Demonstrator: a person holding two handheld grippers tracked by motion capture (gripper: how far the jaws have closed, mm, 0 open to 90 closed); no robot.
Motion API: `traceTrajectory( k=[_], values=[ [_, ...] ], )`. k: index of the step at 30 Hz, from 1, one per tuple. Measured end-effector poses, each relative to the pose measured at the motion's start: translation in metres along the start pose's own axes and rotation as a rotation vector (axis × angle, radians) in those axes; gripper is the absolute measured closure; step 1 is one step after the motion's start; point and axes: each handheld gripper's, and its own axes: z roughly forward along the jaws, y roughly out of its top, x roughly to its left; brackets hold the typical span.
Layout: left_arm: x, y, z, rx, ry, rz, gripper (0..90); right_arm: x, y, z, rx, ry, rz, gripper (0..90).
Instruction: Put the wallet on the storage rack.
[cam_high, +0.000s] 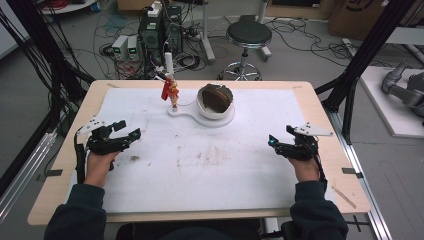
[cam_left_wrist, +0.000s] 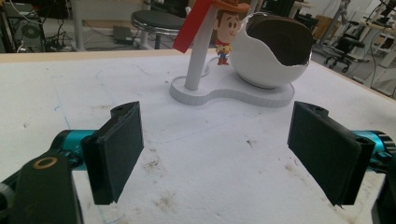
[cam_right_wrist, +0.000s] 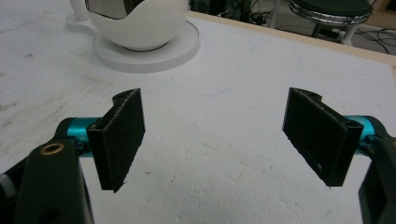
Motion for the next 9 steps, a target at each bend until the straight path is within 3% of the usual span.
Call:
traceTrajectory(
  k=[9],
  values=[
    [-0.0016, -0.0004, 0.0015, -0.001, -0.002, 0.008, 18.4, -0.0032, -0.0008, -0.0026, -0.008, -0.005, 0.004, 21.2]
  ],
)
